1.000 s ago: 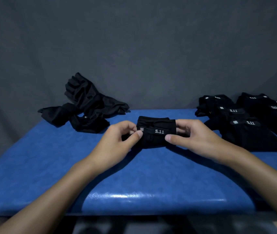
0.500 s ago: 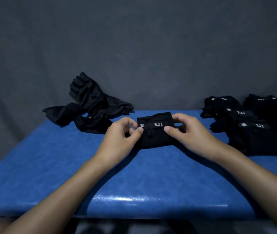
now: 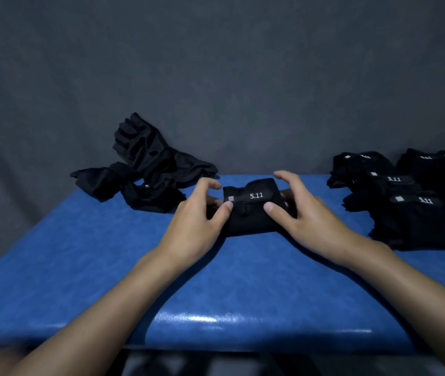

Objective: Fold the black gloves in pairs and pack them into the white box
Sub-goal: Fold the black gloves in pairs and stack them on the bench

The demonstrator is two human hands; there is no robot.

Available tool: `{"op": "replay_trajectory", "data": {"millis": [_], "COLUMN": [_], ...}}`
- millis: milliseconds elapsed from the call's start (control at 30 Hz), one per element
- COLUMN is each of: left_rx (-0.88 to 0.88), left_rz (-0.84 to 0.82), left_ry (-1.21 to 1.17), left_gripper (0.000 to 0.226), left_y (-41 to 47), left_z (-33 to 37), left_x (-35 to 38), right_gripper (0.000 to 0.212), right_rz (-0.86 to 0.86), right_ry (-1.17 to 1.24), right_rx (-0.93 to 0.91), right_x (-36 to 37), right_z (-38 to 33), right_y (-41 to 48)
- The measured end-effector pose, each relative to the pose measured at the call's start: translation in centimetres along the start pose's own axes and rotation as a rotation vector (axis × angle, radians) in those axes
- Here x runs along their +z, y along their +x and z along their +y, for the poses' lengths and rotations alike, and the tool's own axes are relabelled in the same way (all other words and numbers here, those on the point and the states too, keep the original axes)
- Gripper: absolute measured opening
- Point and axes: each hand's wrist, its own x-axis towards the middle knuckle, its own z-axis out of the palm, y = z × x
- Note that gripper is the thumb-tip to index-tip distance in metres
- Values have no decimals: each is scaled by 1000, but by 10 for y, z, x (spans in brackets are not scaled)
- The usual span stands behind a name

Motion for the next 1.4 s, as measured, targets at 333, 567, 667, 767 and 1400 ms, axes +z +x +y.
{"op": "replay_trajectory", "data": {"millis": [333,567,667,767,1400], "left_rx": [44,165,186,207,443], "left_rz": [-39,-305,-384,-392,-452], "left_ry": [17,78,104,80,138], "left_gripper": [13,29,43,45,58], "left_y": [-7,-39,-52,-60,-78], "left_z": [13,19,22,25,97], "left_x": [-4,-26,-31,-29,72], "right_gripper": [69,68,70,74,72], "right_rz": [-118,-162,-176,-171,-91], "right_ry": [-298,-342,-417,-480,-493], "right_rx": [-138,-159,-167,-182,65], "right_x": [-8,-24,-32,-39,-134], "right_z": [-11,-19,-24,-26,38], "right_y": [-15,-43,-63,-81,-172]}}
